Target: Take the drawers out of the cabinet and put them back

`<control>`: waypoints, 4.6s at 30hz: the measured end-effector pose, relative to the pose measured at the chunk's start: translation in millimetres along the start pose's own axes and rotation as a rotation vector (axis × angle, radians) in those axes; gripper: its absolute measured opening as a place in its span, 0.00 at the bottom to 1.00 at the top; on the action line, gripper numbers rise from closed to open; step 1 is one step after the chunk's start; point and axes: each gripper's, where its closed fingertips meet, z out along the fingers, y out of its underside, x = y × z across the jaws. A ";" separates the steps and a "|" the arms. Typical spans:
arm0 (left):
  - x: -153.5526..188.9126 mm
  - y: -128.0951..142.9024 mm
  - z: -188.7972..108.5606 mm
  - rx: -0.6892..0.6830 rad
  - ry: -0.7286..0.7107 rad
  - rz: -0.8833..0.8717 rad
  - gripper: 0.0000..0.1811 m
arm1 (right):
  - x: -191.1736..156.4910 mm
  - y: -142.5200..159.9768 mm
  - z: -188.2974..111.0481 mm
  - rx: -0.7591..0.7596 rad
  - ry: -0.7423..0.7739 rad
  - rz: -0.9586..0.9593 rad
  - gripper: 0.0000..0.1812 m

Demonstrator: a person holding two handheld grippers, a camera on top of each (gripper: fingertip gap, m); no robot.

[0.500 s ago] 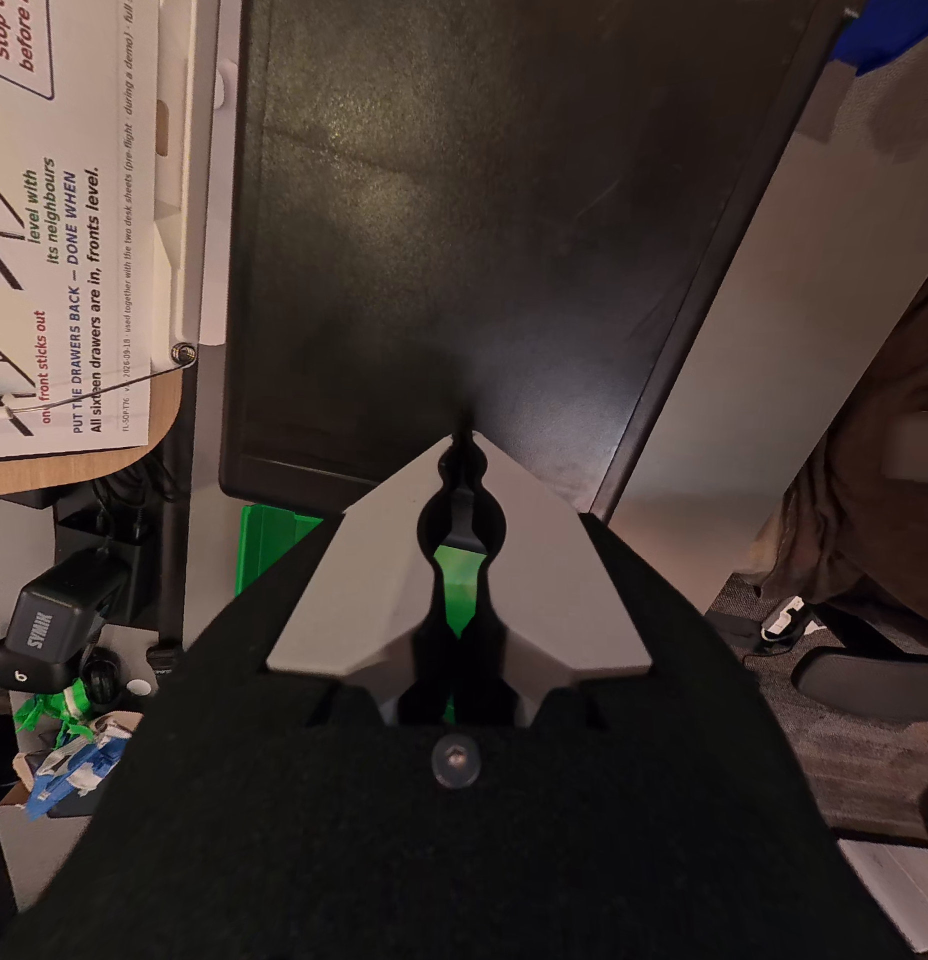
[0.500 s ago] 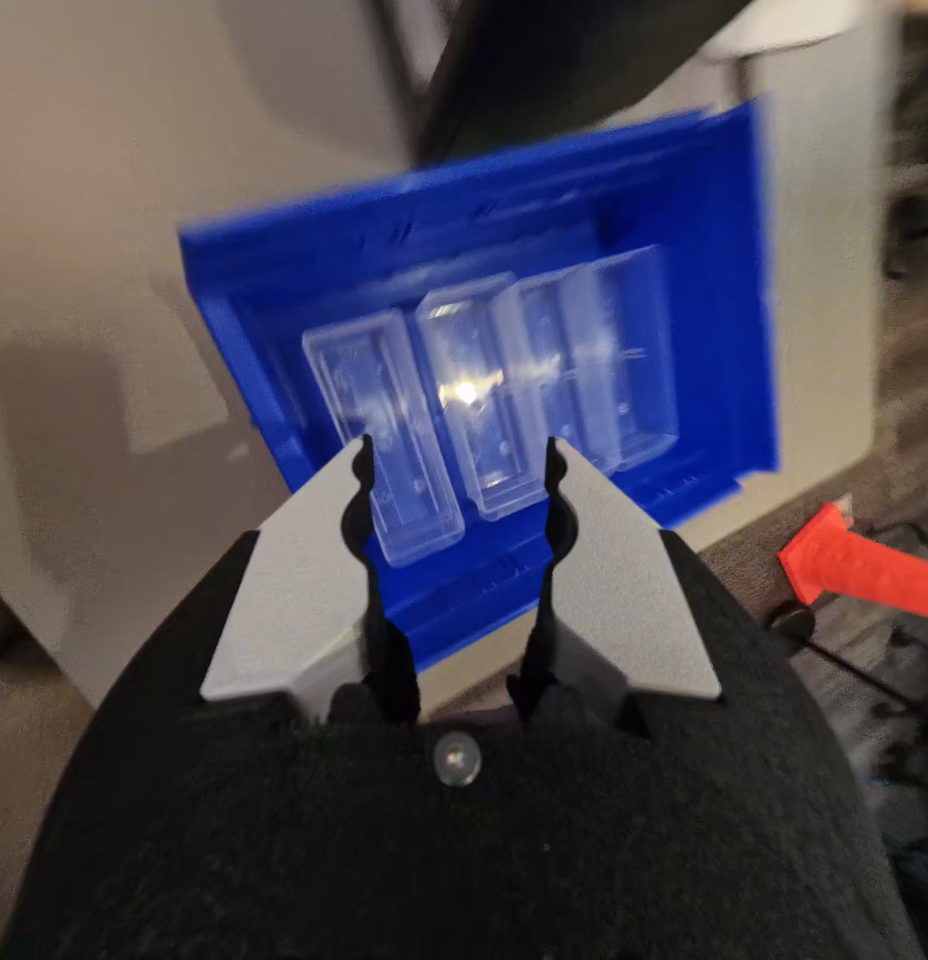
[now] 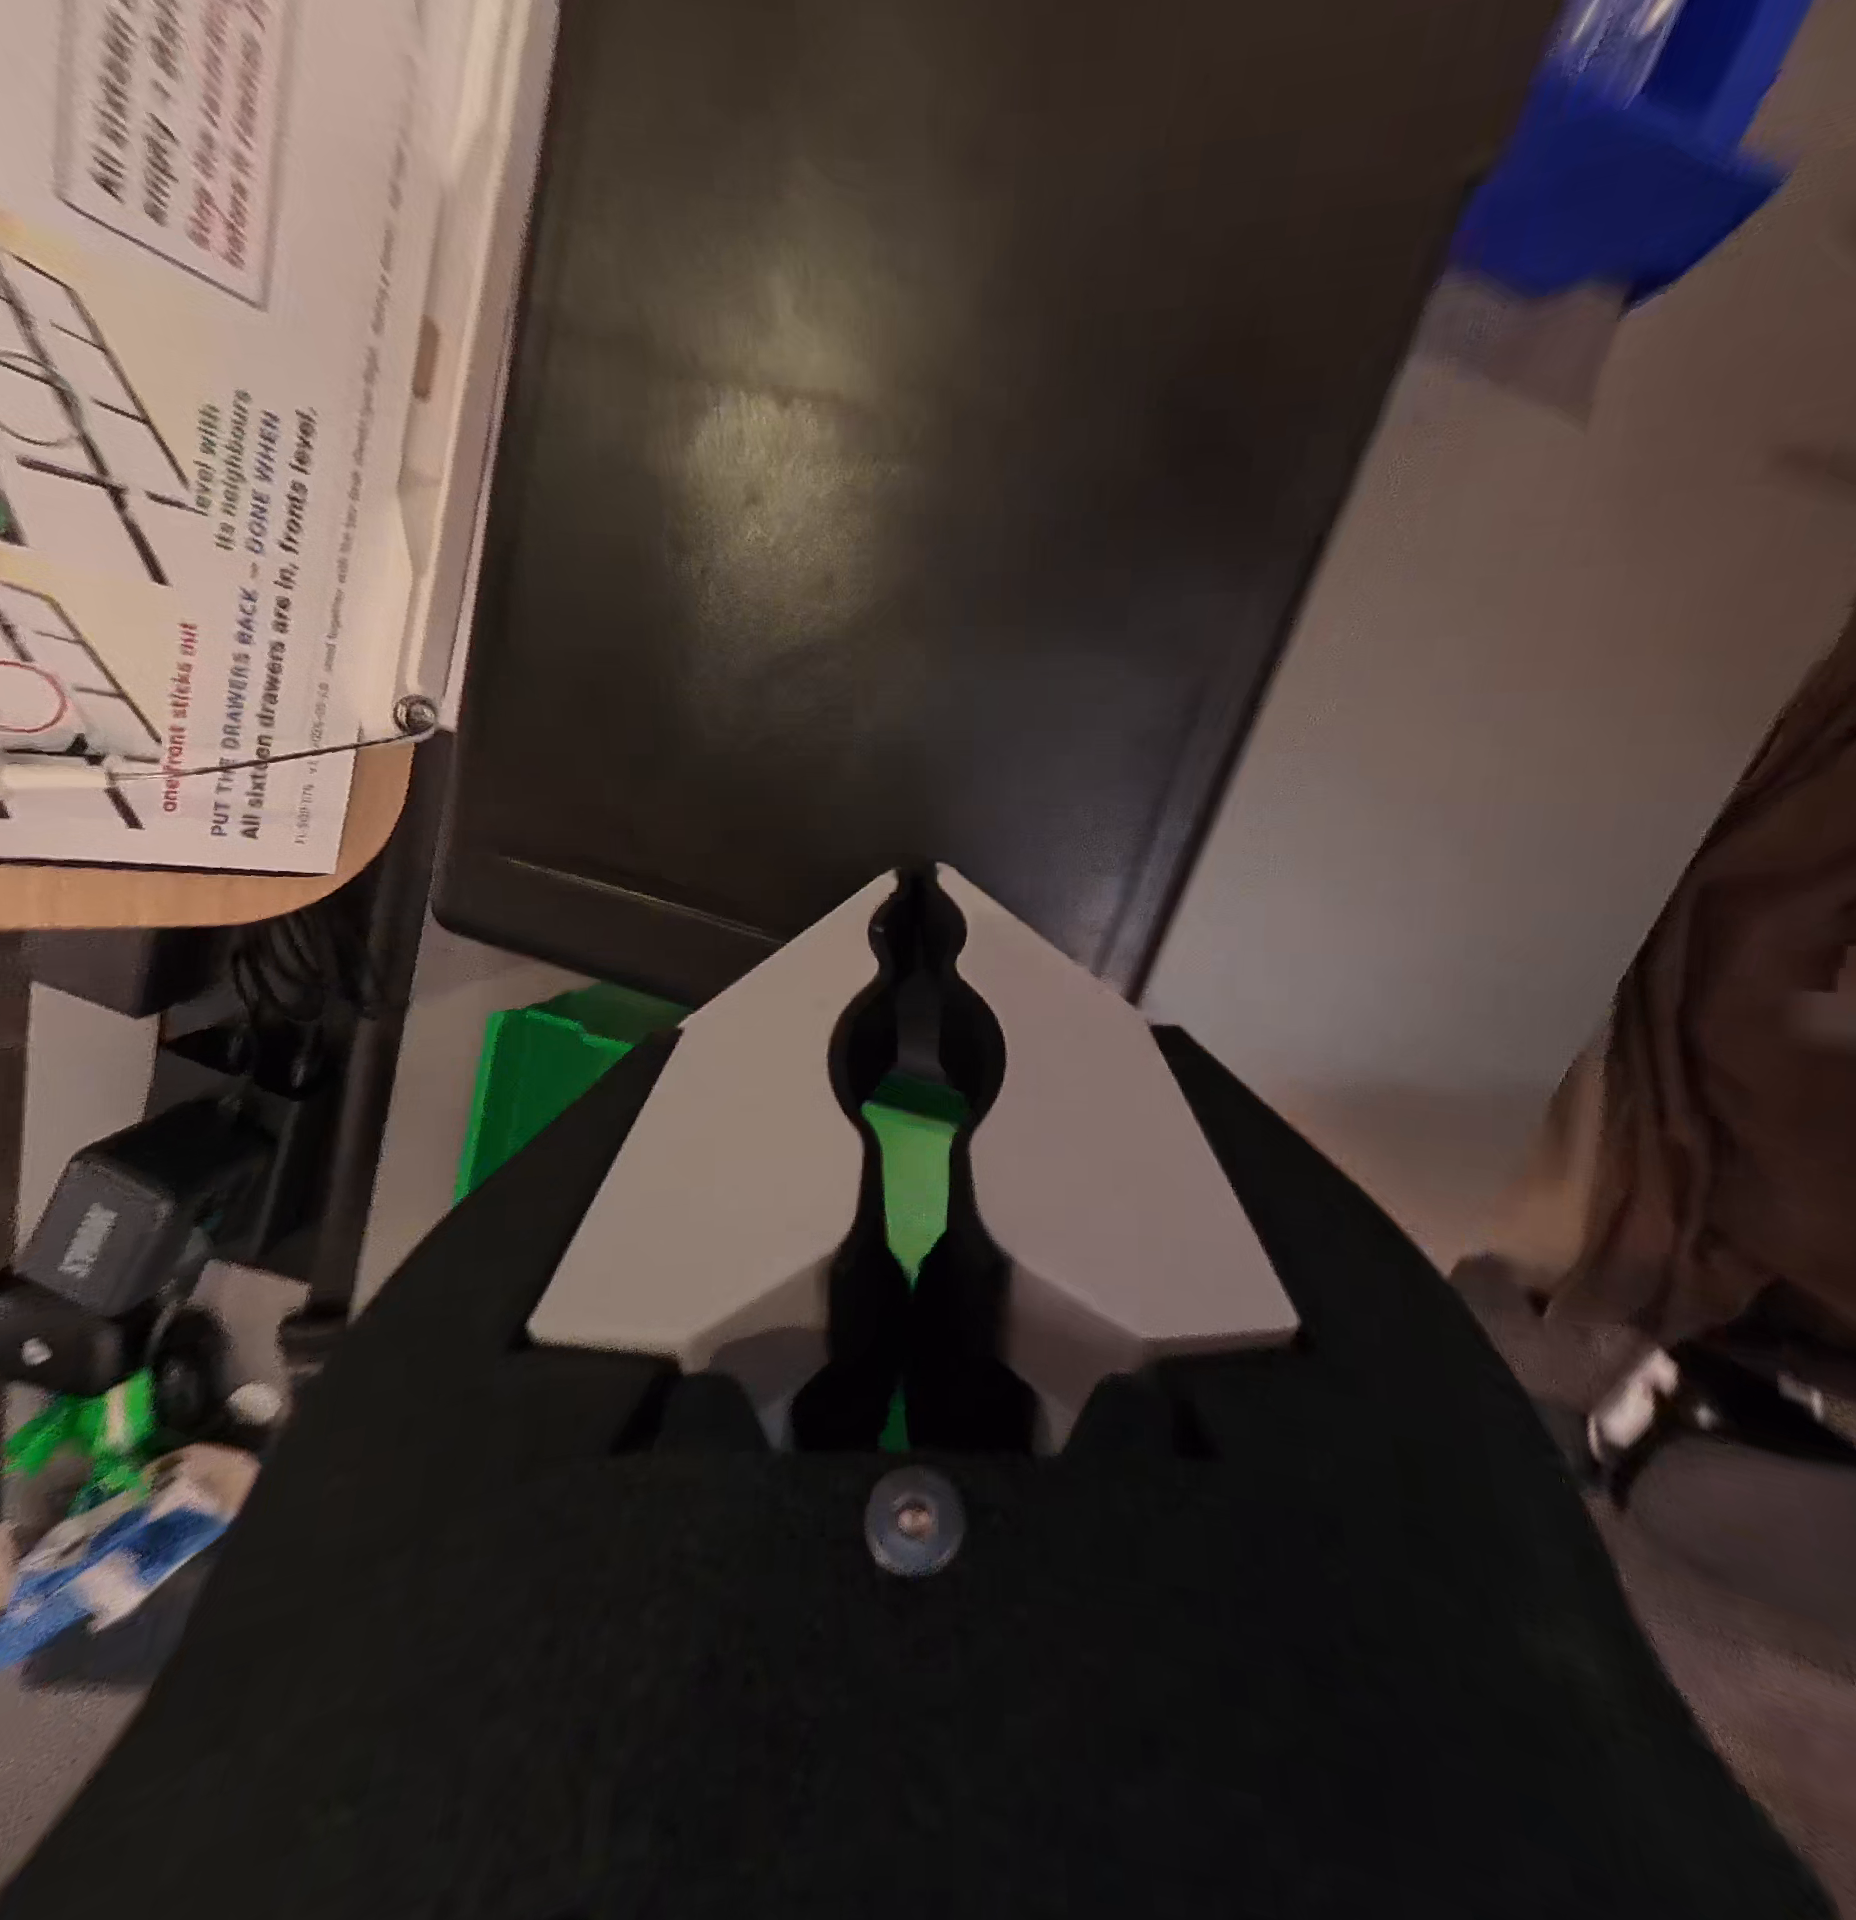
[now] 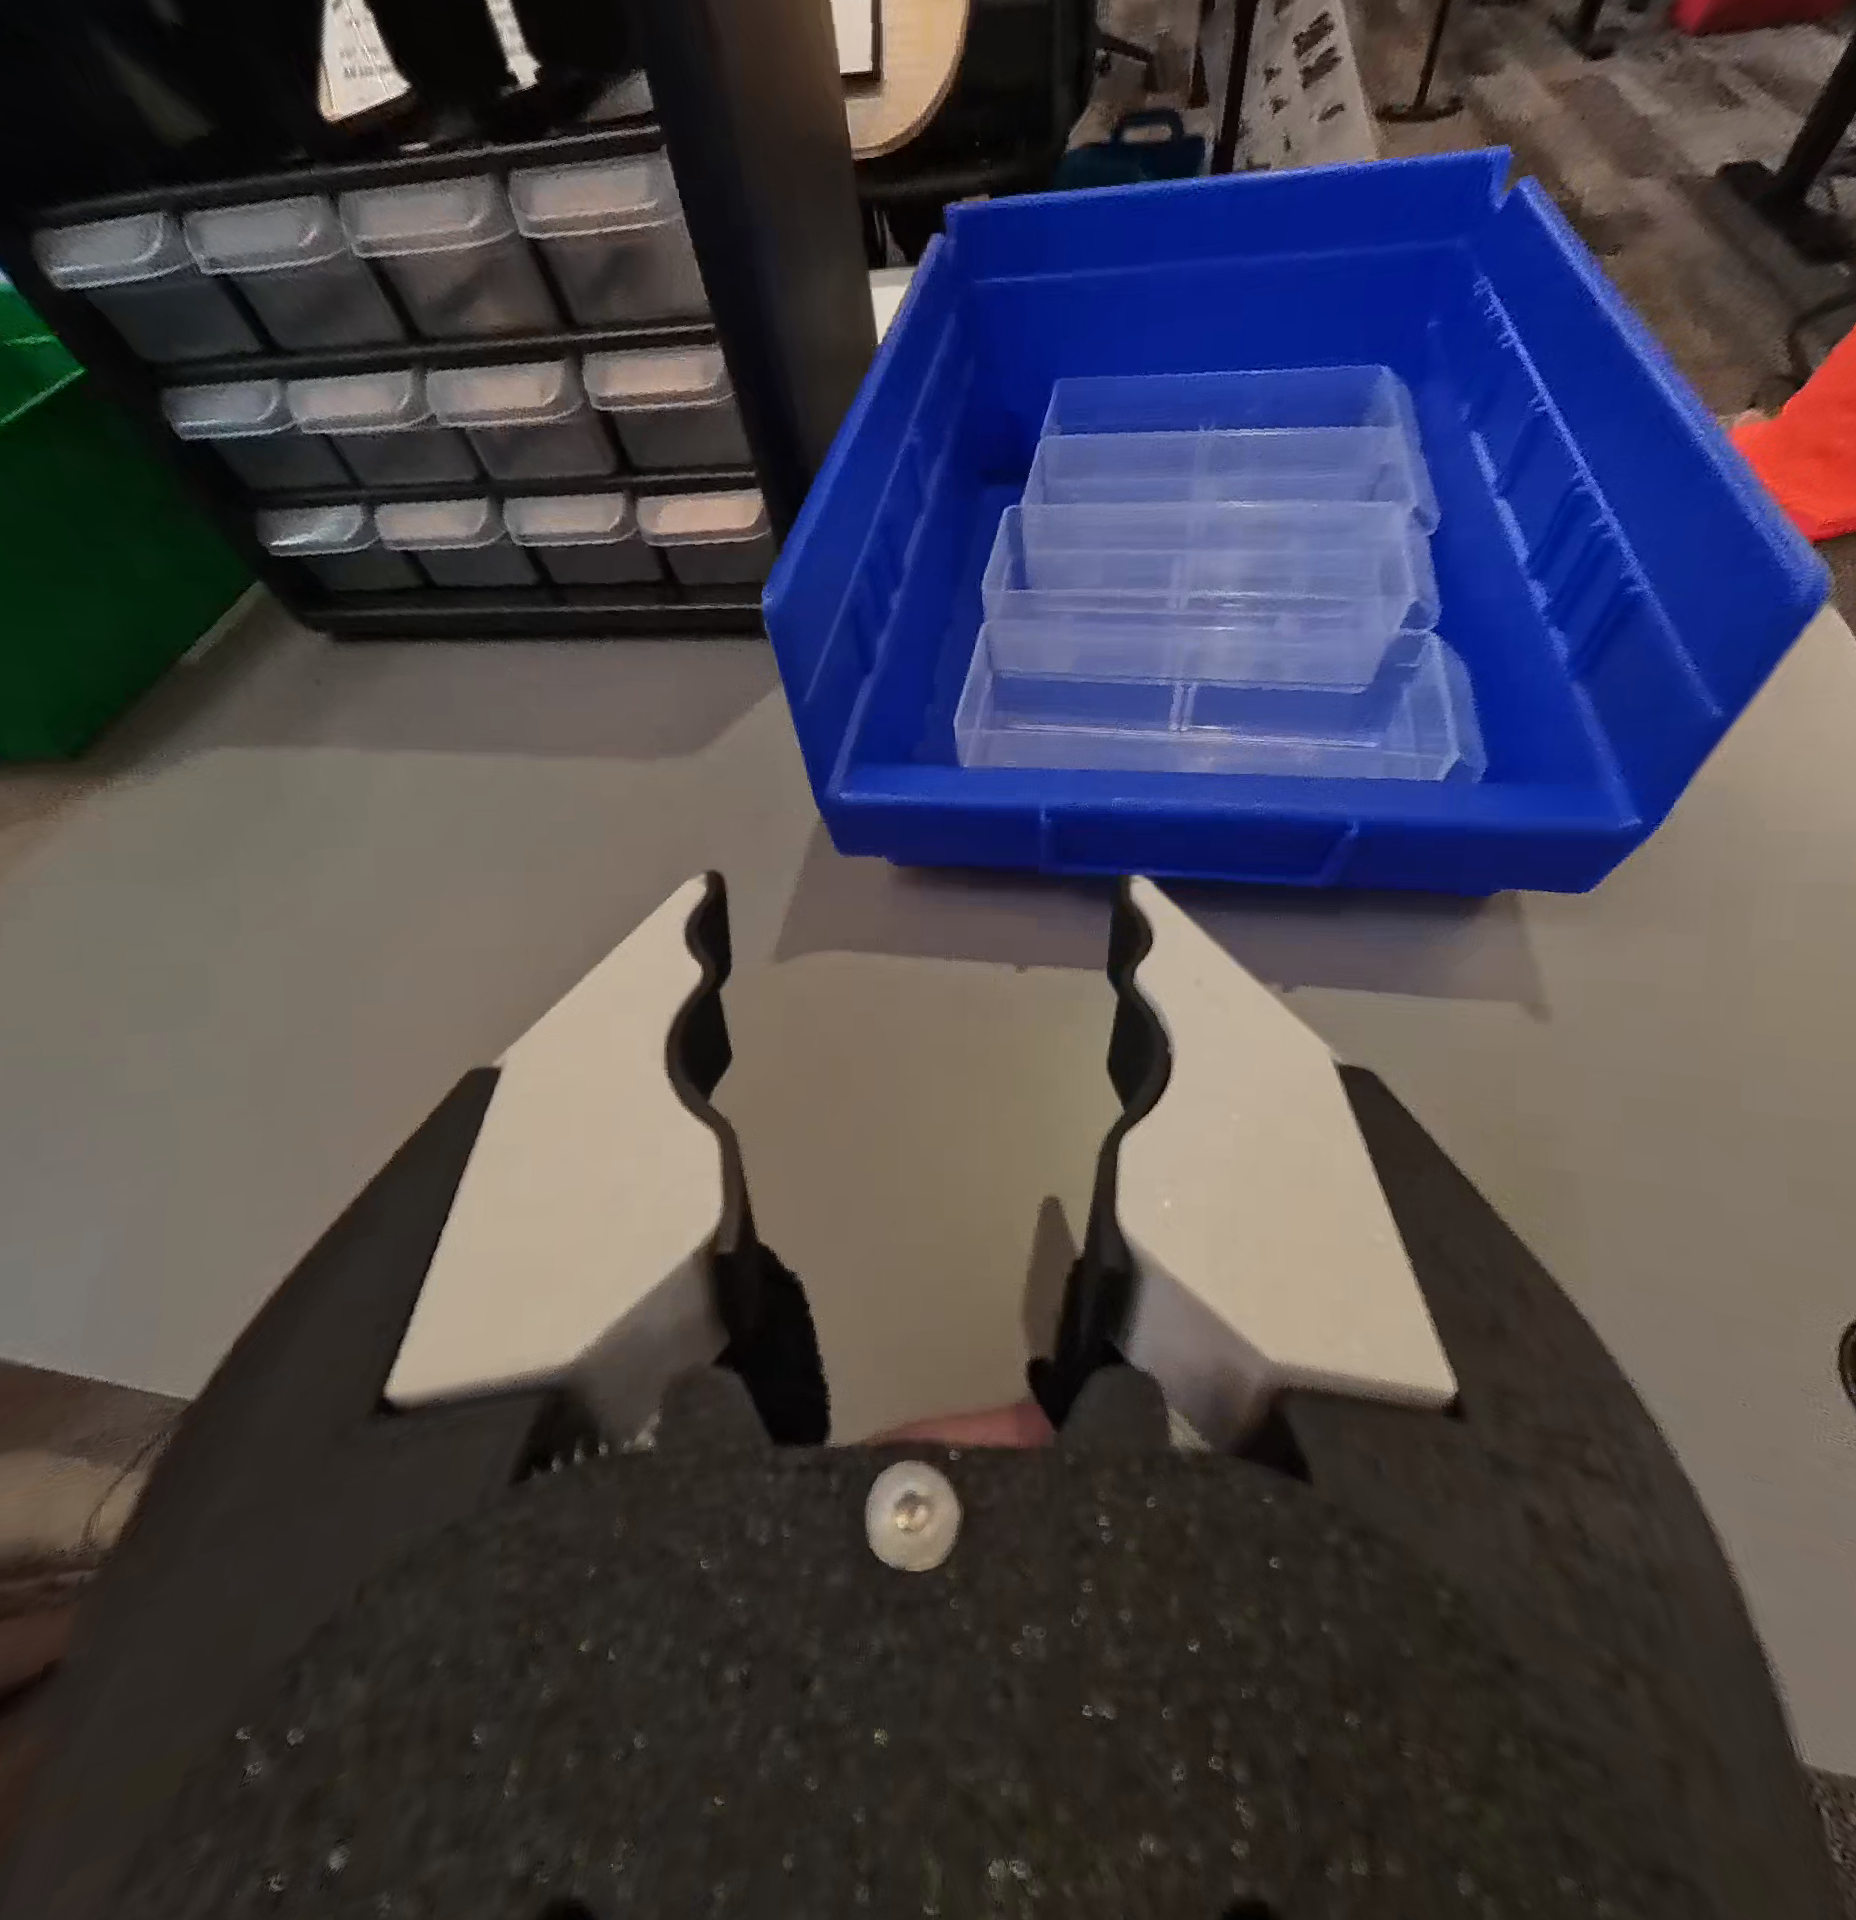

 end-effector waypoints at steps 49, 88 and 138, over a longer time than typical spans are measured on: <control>244.5 226.4 96.5 0.725 -0.582 -0.866 0.21 | 35.1 18.9 -41.0 -0.012 0.038 -0.025 0.38; 254.8 42.4 168.9 0.635 -0.266 -0.321 0.01 | 34.9 -62.4 -125.6 0.487 -0.100 0.063 0.36; 123.4 439.4 41.1 0.668 -0.699 -0.921 0.01 | -370.2 -118.2 110.4 -0.318 -0.756 -0.953 0.28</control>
